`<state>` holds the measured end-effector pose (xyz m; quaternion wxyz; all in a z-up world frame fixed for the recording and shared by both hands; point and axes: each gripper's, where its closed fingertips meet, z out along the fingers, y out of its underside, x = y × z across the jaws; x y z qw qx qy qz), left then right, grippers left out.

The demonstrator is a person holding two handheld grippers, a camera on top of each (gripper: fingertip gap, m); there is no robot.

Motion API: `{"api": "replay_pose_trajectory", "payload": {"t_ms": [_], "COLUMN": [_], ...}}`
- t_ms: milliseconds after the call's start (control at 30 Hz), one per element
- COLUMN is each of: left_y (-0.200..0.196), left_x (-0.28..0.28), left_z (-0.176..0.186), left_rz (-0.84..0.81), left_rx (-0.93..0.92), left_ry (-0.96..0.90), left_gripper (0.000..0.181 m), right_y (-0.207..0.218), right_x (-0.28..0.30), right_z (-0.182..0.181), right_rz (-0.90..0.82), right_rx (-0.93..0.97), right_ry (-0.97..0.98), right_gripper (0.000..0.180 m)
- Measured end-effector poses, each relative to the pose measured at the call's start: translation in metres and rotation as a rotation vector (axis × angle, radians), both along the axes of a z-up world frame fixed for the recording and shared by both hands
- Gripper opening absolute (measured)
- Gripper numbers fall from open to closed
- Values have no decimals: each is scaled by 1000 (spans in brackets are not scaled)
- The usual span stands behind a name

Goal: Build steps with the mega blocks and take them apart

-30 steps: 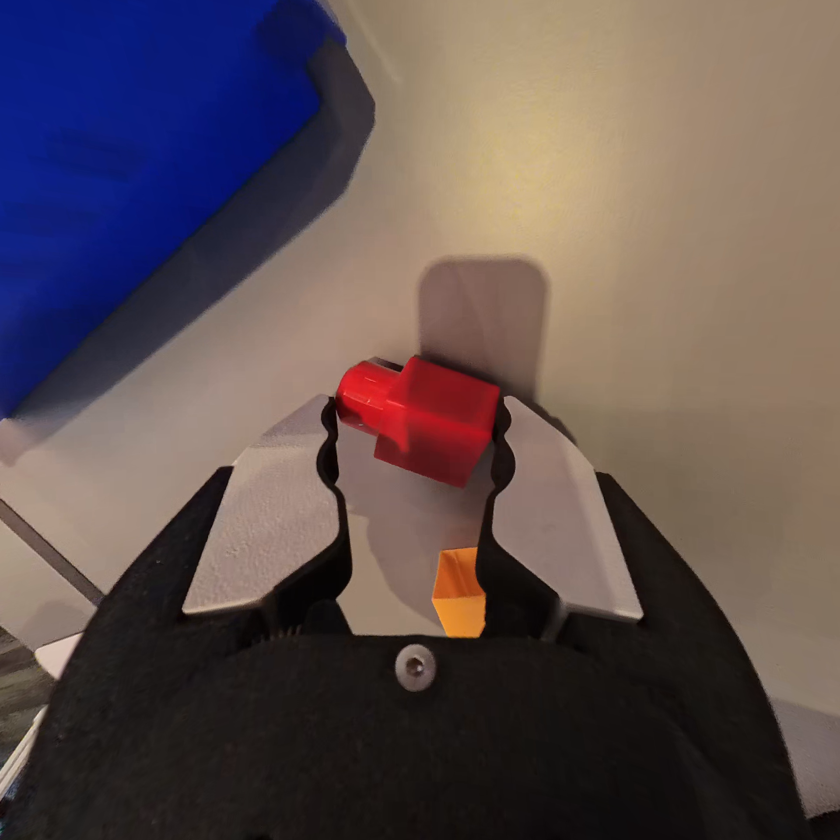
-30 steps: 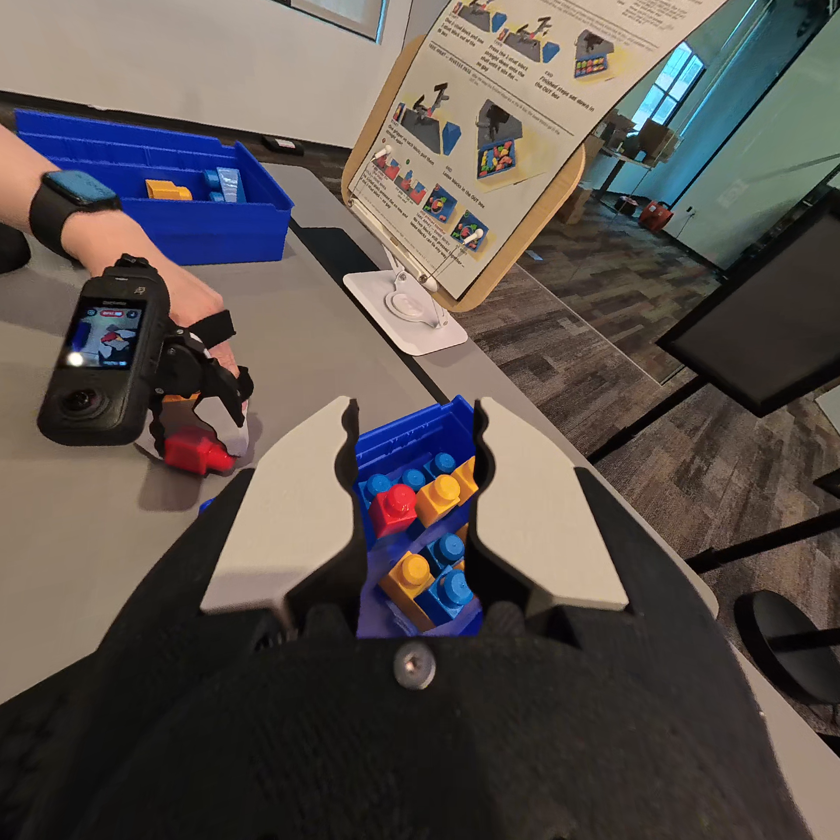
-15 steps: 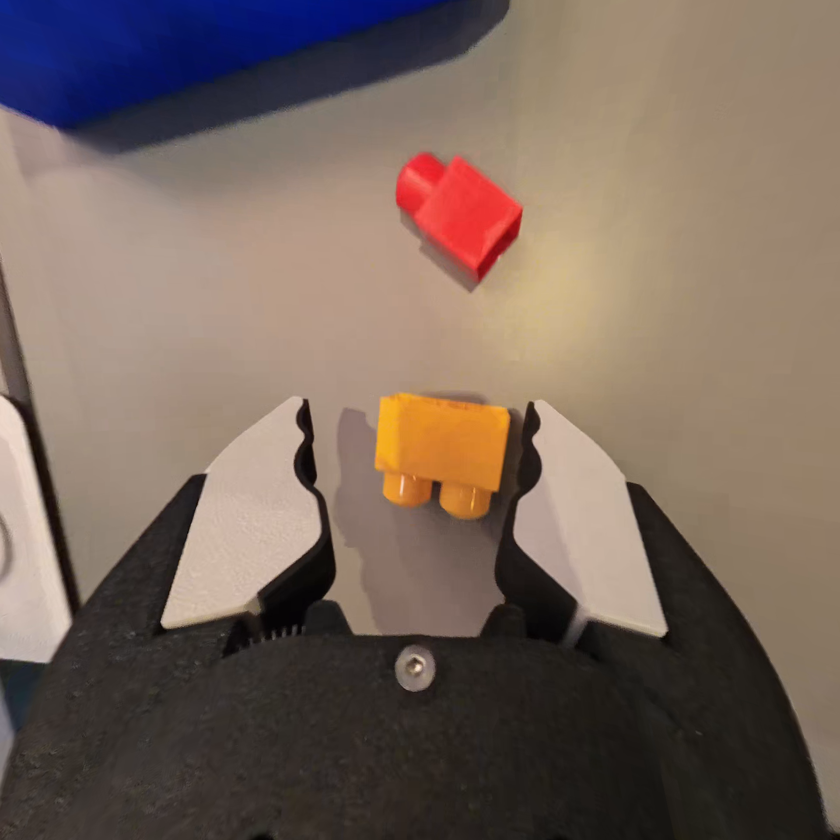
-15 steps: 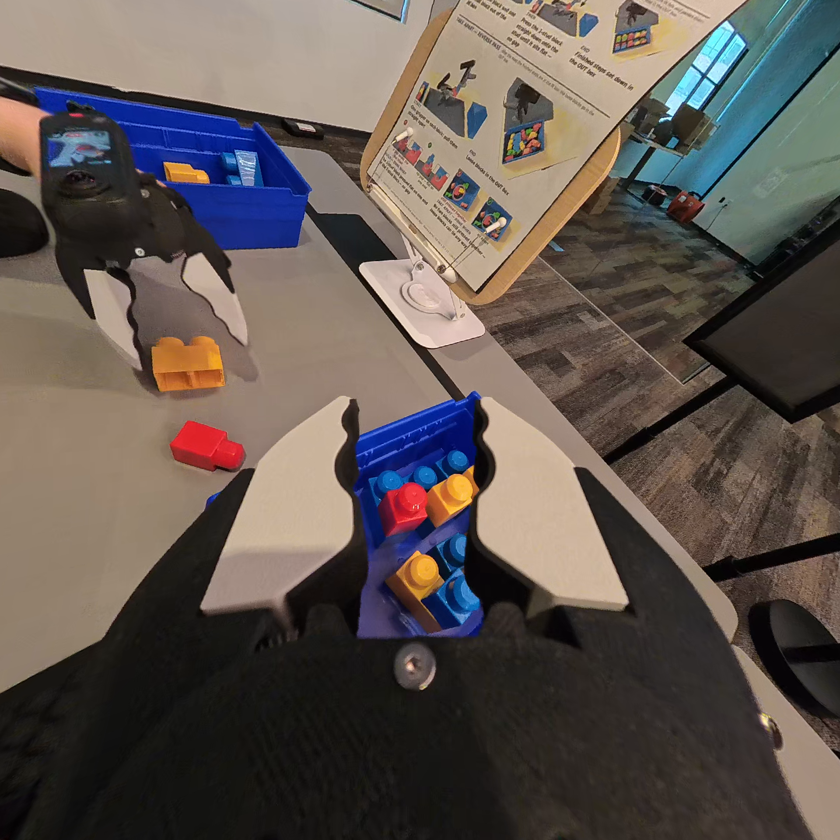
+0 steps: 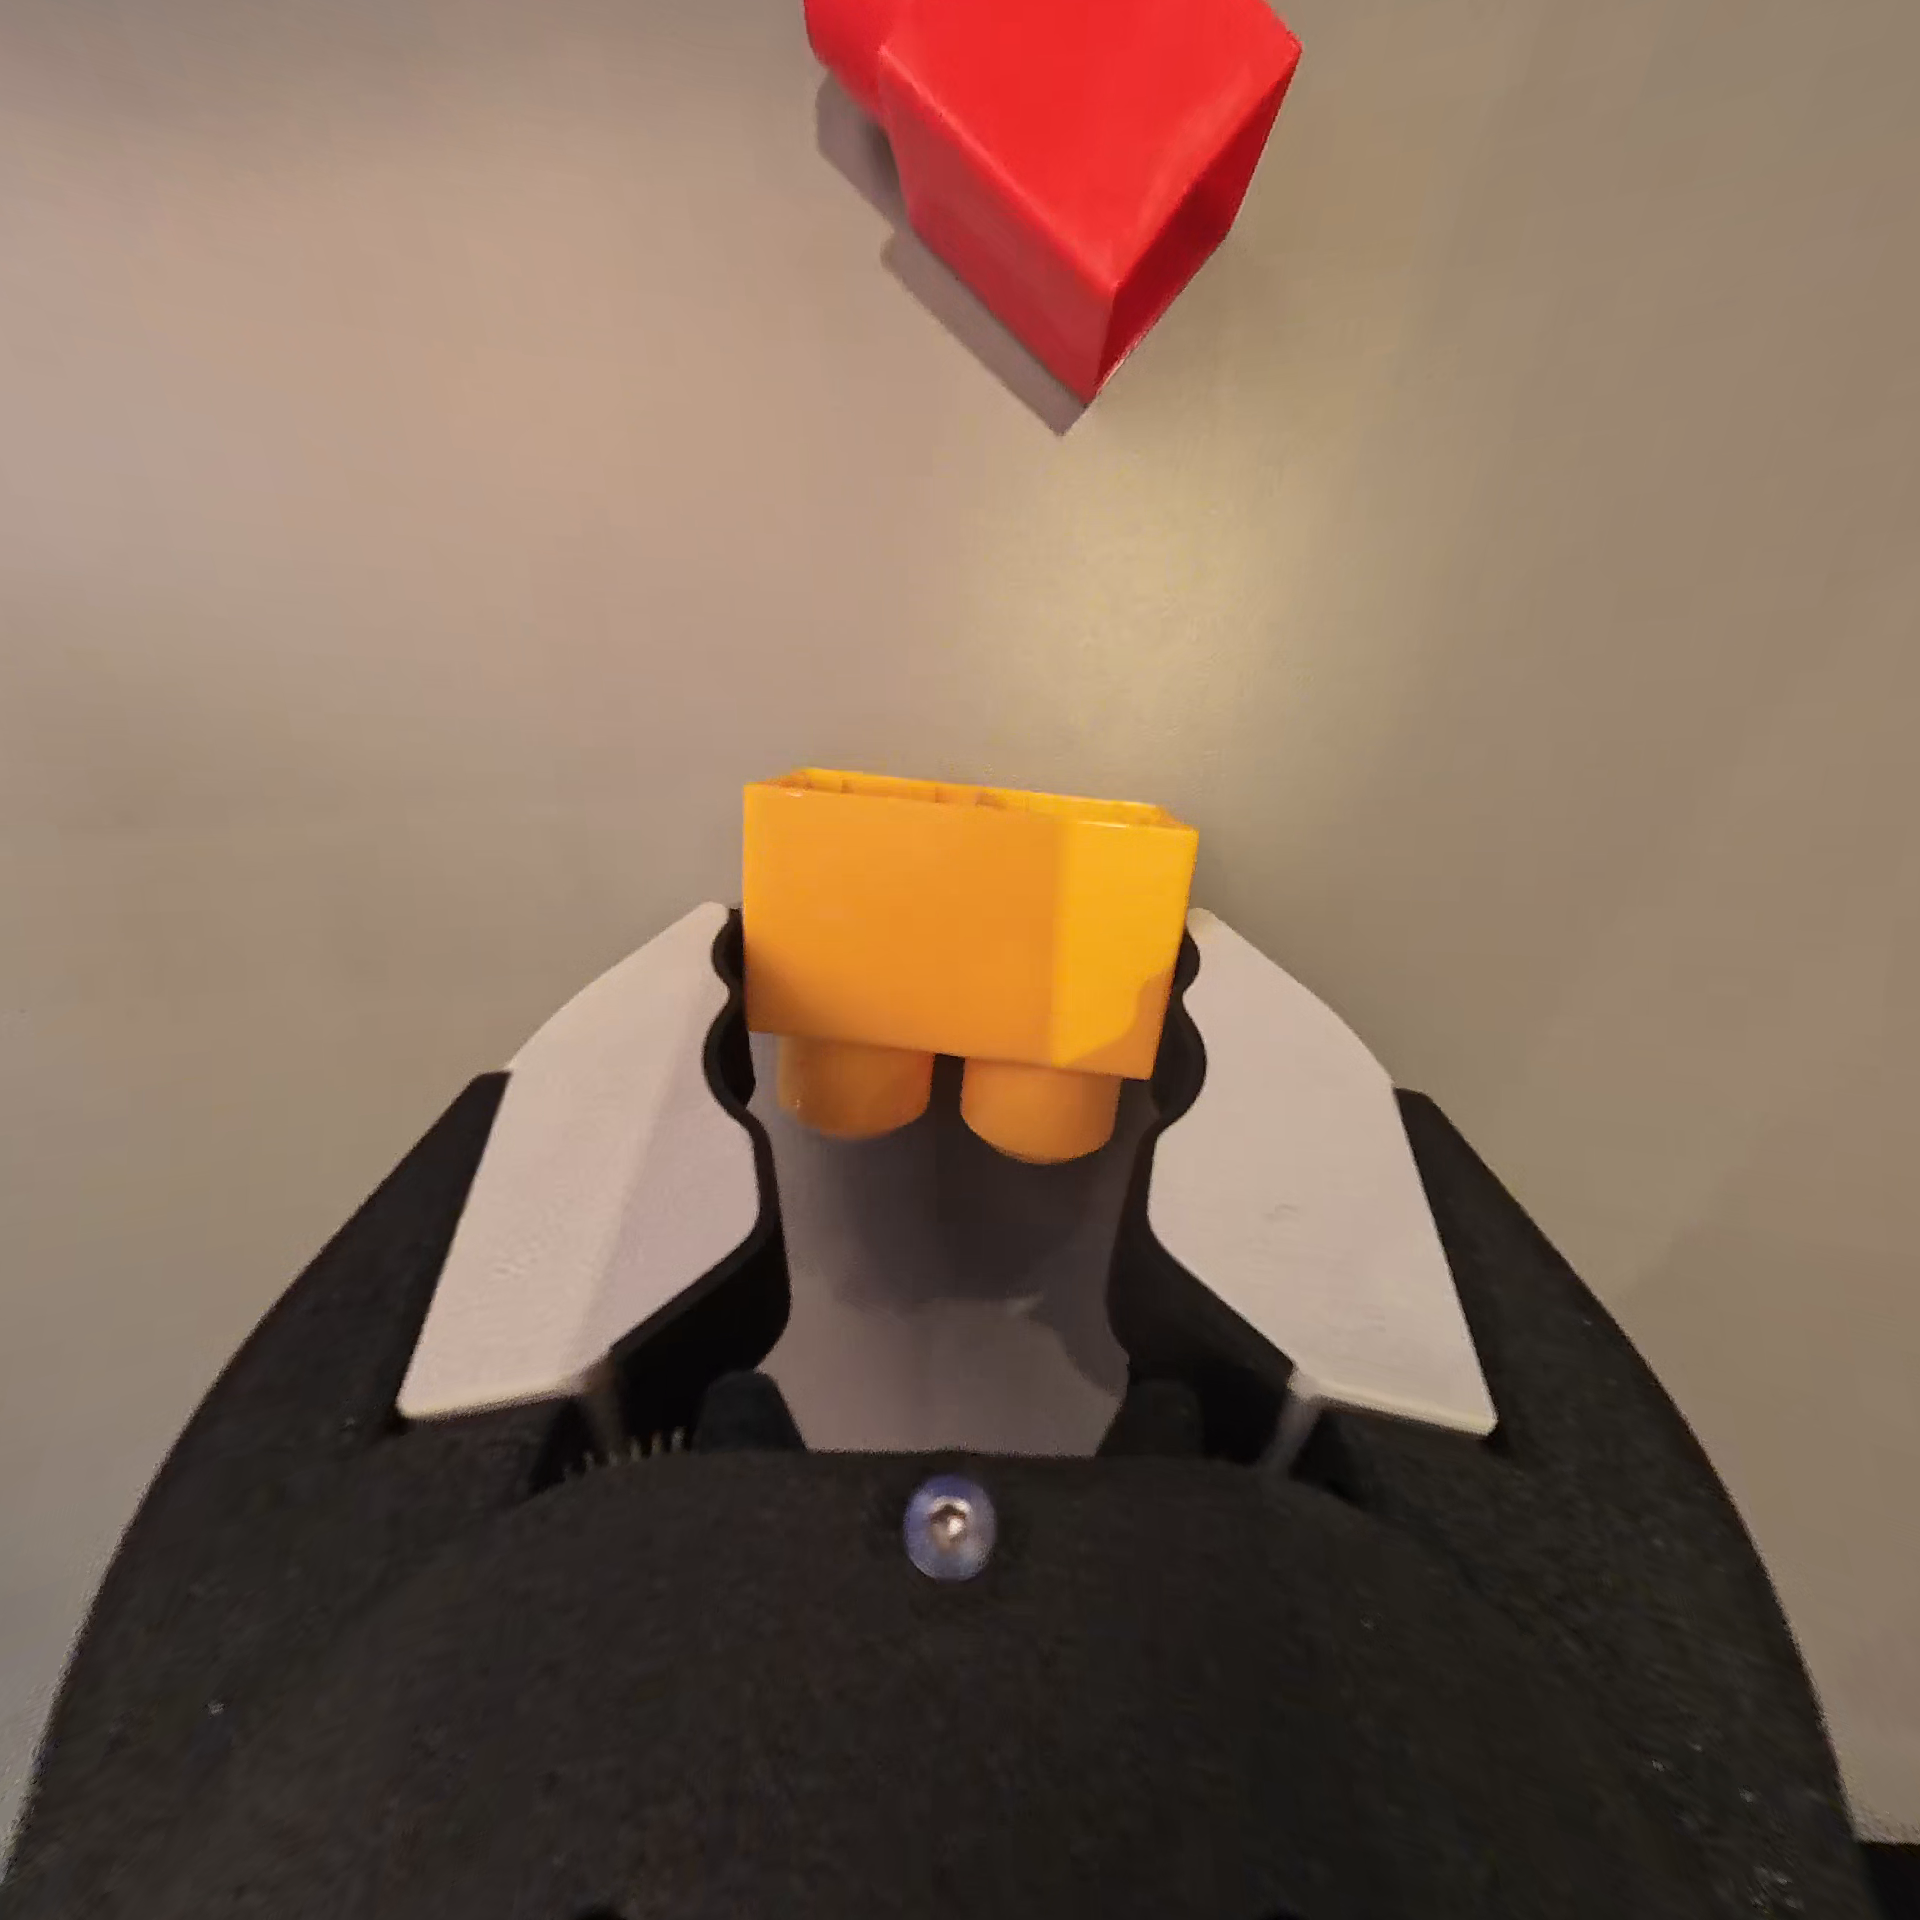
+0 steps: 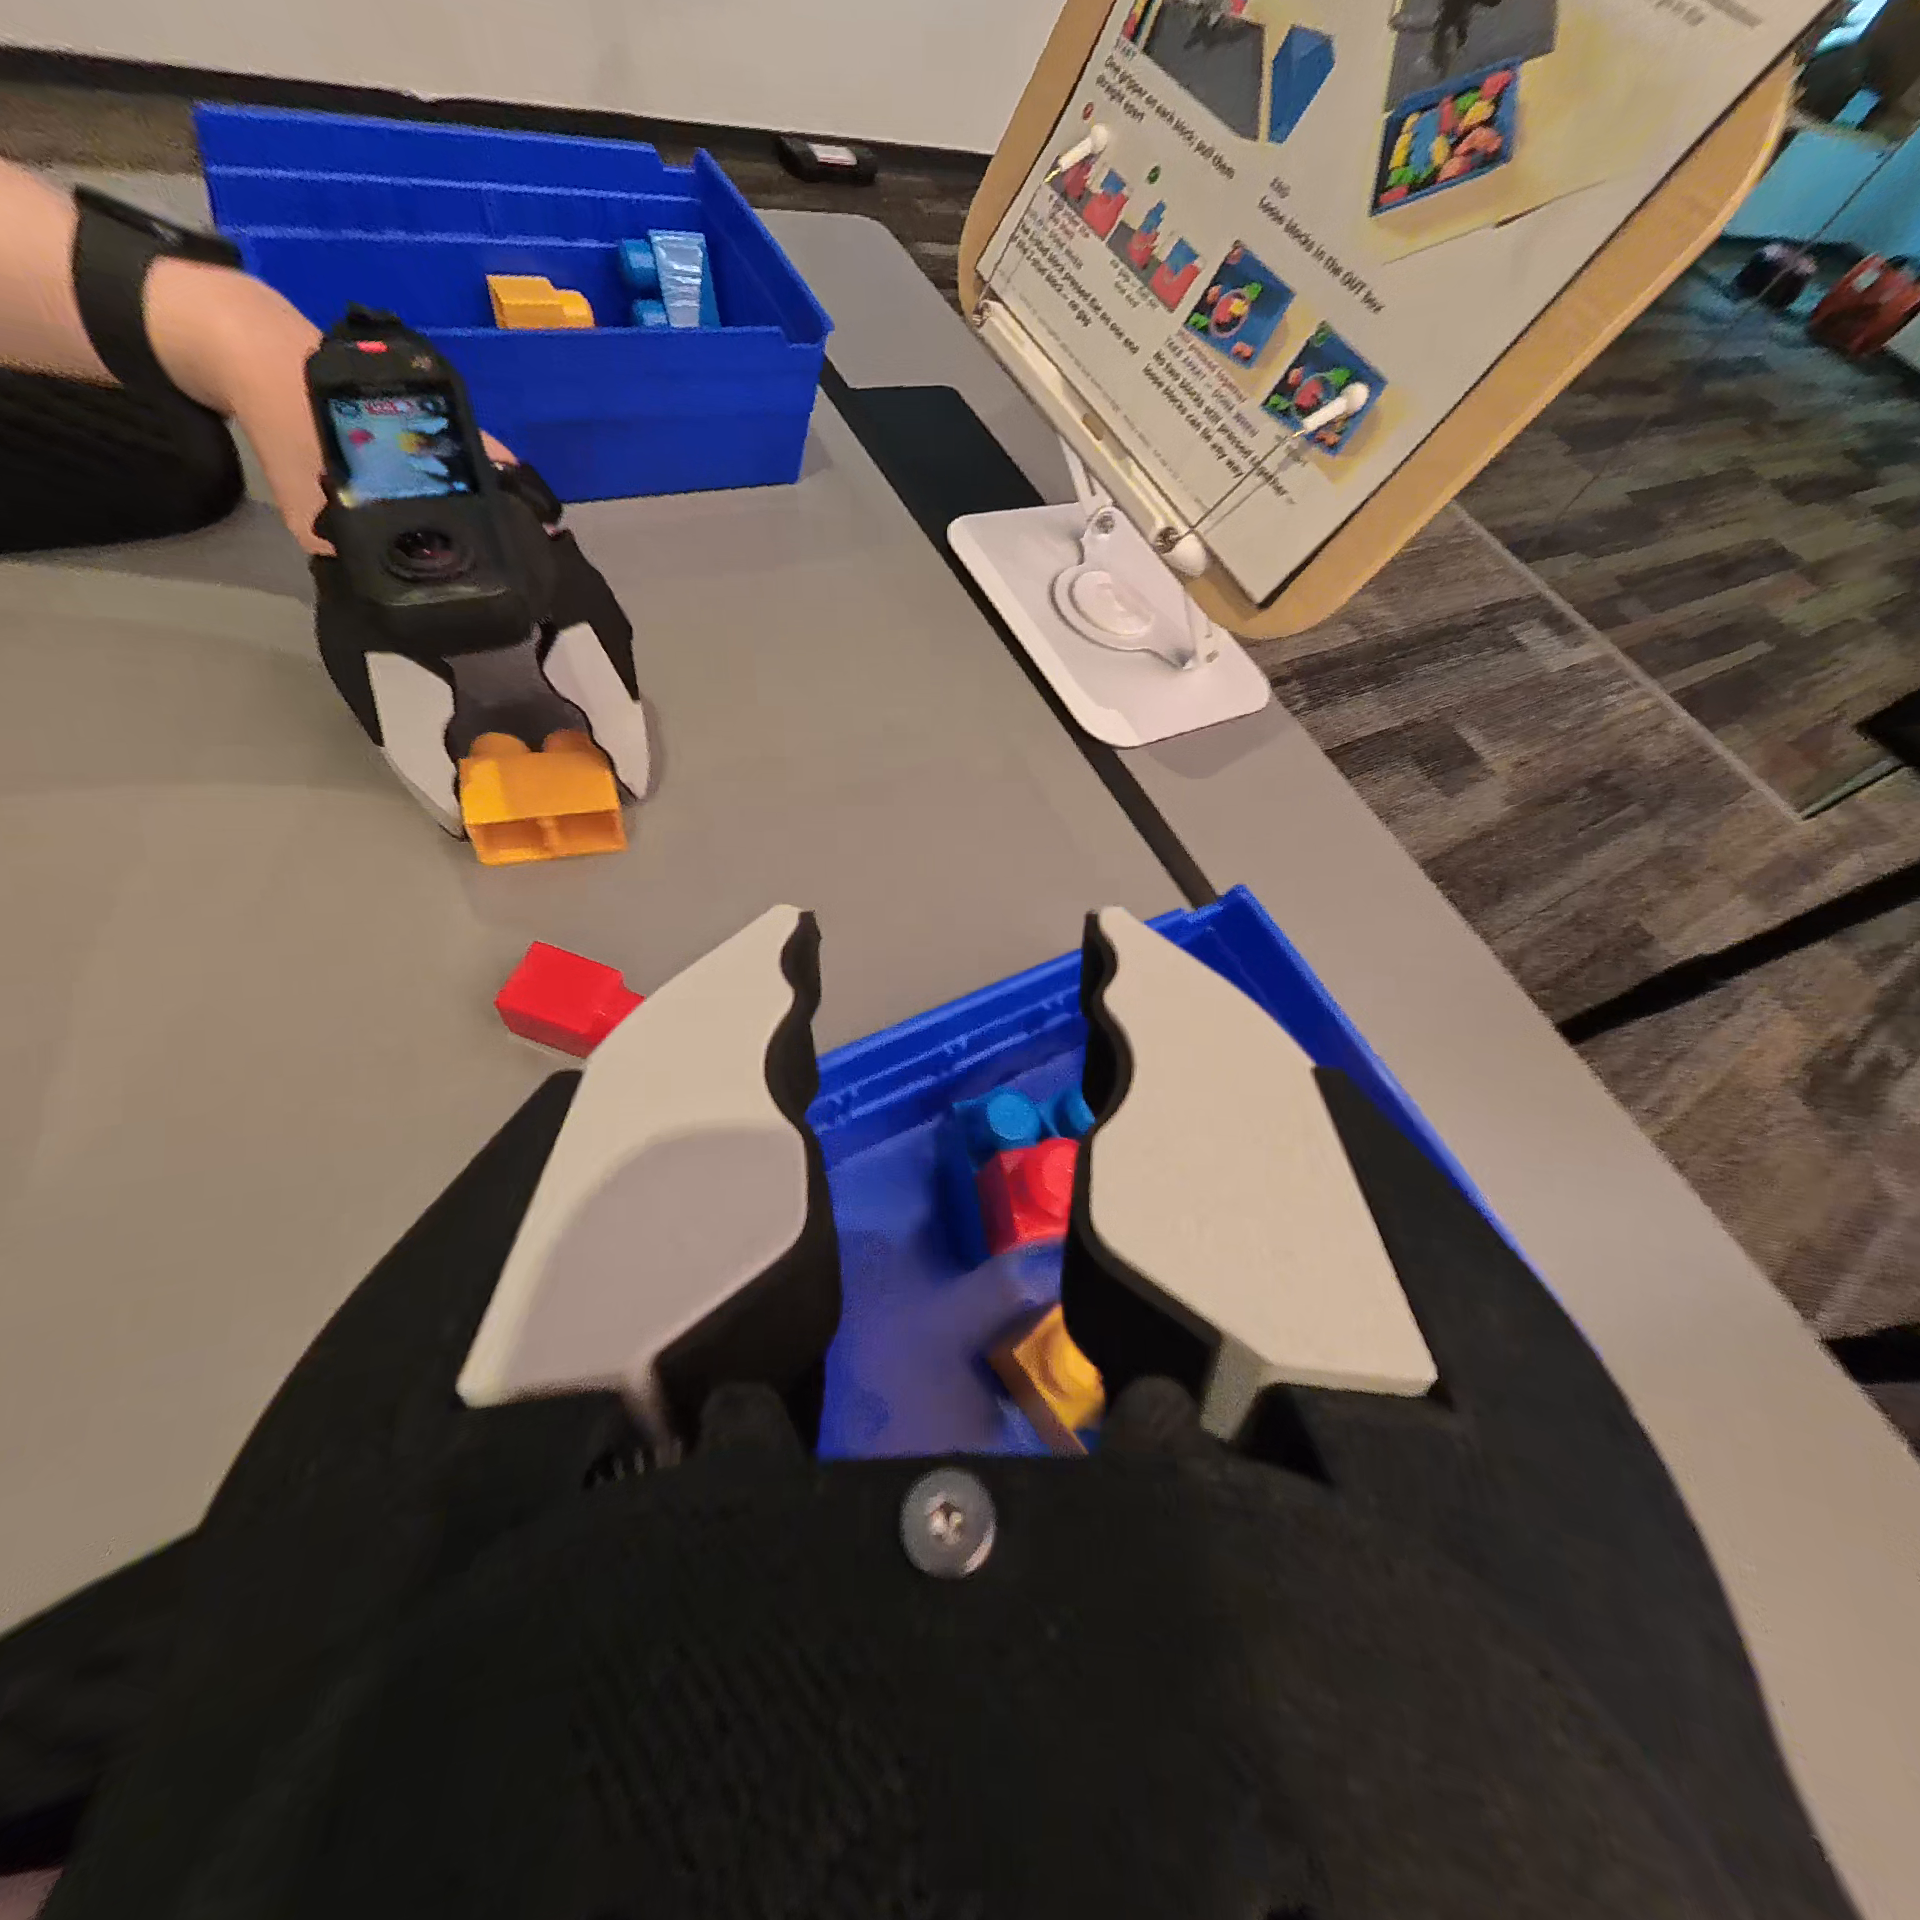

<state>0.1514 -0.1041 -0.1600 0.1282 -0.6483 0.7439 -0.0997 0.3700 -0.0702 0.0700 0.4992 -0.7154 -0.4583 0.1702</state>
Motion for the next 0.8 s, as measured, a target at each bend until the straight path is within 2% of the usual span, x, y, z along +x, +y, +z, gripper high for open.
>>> {"api": "replay_pose_trajectory", "payload": {"t_ms": [133,300,367,500,633,700,800], "left_y": [6,1,-7,-22,-36,-40,-48], "left_x": [-2,2,4,9,16,18,21], "left_z": [17,83,107,131,135,134,129], "left_rz": [-12,-50,-93,-163,-230,-252,-259], "left_rx": [94,278,355,429,448,449,397], "left_ry": [-29,-123,-128,-84,-50,-25,-26], "left_gripper": [76,76,76,76,76,76,77], "right_y": [3,-19,-25,-38,-49,-65,-86], "right_x": [-30,-91,-117,-162,-190,-198,-202], "right_z": [-8,-29,-39,-60,-75,-77,-85], "right_rz": [48,230,299,364,384,476,595], "right_rx": [-191,-784,-929,-1009,-1032,-1110,-1223], "right_ry": [129,352,382,329,283,277,225], "right_gripper": [49,49,48,51,57,58,39]}}
